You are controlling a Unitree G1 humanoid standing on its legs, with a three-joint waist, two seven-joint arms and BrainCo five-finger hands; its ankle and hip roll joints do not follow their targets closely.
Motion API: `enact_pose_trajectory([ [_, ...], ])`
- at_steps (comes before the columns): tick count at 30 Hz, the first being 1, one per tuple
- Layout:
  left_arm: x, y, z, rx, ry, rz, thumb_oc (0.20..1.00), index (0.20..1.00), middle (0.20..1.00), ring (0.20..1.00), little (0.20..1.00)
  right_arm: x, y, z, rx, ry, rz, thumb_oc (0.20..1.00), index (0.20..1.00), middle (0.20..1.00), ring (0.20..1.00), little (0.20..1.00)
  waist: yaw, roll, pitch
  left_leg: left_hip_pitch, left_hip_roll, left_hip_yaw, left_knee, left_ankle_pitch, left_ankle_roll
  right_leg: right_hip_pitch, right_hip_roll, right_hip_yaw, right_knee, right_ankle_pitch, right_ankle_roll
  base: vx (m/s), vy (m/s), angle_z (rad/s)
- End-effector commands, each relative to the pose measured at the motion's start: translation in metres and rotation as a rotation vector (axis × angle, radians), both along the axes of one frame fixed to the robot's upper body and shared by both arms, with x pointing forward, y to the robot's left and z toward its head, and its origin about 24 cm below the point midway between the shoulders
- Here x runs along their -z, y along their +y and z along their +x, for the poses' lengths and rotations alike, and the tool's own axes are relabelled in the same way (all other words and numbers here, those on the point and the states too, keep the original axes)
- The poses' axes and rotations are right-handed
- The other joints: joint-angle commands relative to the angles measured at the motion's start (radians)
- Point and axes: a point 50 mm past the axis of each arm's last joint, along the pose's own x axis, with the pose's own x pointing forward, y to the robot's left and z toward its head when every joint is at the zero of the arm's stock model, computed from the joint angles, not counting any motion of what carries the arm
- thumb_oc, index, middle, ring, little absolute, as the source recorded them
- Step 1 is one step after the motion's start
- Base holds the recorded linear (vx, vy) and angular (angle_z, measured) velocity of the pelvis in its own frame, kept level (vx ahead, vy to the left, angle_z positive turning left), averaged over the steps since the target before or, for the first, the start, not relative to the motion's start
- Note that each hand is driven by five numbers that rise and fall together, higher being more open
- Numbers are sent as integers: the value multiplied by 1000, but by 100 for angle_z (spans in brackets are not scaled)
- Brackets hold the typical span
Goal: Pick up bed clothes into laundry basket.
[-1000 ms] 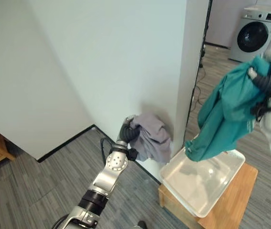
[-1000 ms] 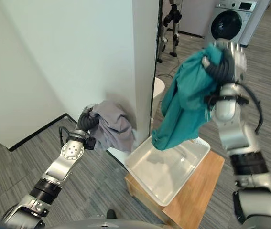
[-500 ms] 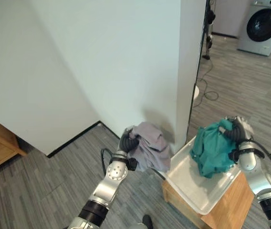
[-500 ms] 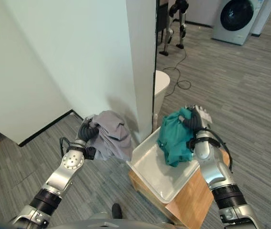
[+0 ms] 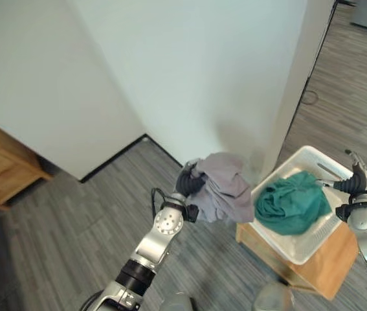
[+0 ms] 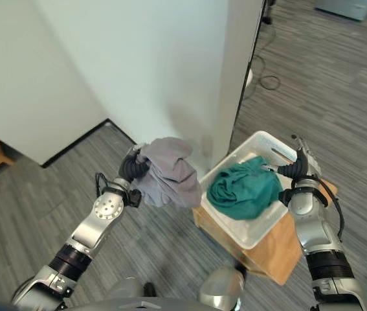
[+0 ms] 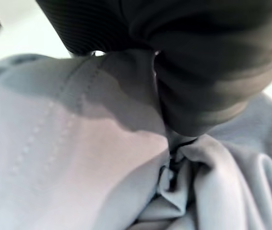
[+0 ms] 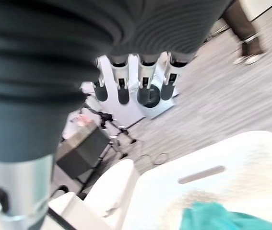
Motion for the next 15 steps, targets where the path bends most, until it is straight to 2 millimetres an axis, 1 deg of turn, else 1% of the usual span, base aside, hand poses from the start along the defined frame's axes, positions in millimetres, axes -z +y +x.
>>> enact_pose_trajectory([
  [1,-44,-32,-5,145,-206,-98,200,200,200,200,200,-55,-32,-5,90,-161,-173,1000,1000,1000,1000,1000,-17,33,-93,150,116,15,-219,-36,-25,-50,-35,37,-170,35,115,-229,272,25],
  [3,-53,-40,-4,188,-246,-64,200,200,200,200,200,-80,-44,-6,152,-203,-279,1000,1000,1000,1000,1000,-25,21,-97,170,71,47,-295,-34,3,-79,-53,47,-170,38,115,-221,313,34],
  [4,-55,-44,-4,211,-260,-48,200,200,200,200,200,-91,-49,-7,176,-215,-324,1000,1000,1000,1000,1000,-24,11,-95,170,47,66,-298,-42,13,-85,-59,46,-170,33,115,-203,313,-37],
  [5,-57,-47,-5,234,-267,-37,200,200,200,200,200,-99,-53,-7,201,-218,-360,1000,1000,1000,1000,1000,-22,5,-94,168,29,79,-298,-49,21,-92,-66,35,-170,28,115,-125,193,-69],
  [6,-57,-47,-5,234,-268,-37,200,200,200,200,200,-99,-53,-7,201,-218,-359,1000,1000,1000,1000,1000,-21,4,-95,167,27,79,-298,-48,22,-94,-68,36,-170,29,115,-245,226,-64],
  [7,-62,-52,-8,276,-290,-26,200,200,200,200,200,-117,-61,-5,249,-237,-427,1000,1000,1000,1000,1000,-16,-4,-76,158,17,99,-298,-38,29,-98,-69,-2,-168,49,115,-337,208,-75],
  [8,-67,-55,-11,304,-311,-34,200,200,200,200,200,-127,-63,-3,268,-249,-461,1000,1000,1000,1000,1000,-1,-7,-68,146,11,117,-298,-30,38,-71,-61,-45,-145,35,115,-429,265,-80],
  [9,-69,-57,-12,322,-314,-41,200,200,200,200,200,-131,-63,0,267,-240,-476,1000,1000,1000,1000,1000,-2,-11,-61,137,0,120,-298,-19,45,-48,-60,-66,-116,24,115,-331,213,-93],
  [10,-73,-63,-15,356,-322,-55,200,200,200,200,200,-135,-63,3,267,-233,-506,1000,1000,1000,1000,1000,10,-13,-60,127,-6,134,-298,-9,55,-23,-44,-80,-63,-5,114,-330,208,-65],
  [11,-82,-68,-16,384,-349,-63,200,200,200,200,200,-142,-63,9,275,-230,-531,1000,1000,1000,1000,1000,21,-19,-59,109,-10,150,-298,13,65,-1,-30,-86,10,-43,107,-316,185,-33],
  [13,-87,-77,-18,431,-351,-82,200,200,200,200,200,-151,-63,18,265,-198,-566,1000,1000,1000,1000,1000,41,-28,-70,93,-11,182,-298,37,76,36,-9,-84,90,-93,95,-272,127,-32],
  [14,-91,-81,-19,455,-364,-84,200,200,200,200,200,-156,-64,22,265,-179,-591,1000,1000,1000,1000,1000,55,-28,-78,84,-8,199,-298,44,88,61,5,-88,145,-127,92,-262,104,-42],
  [15,-97,-84,-19,467,-382,-83,200,200,200,200,200,-166,-60,30,258,-174,-630,1000,1000,1000,1000,1000,69,-26,-85,72,-4,224,-298,57,95,74,12,-86,192,-159,83,-318,50,-35],
])
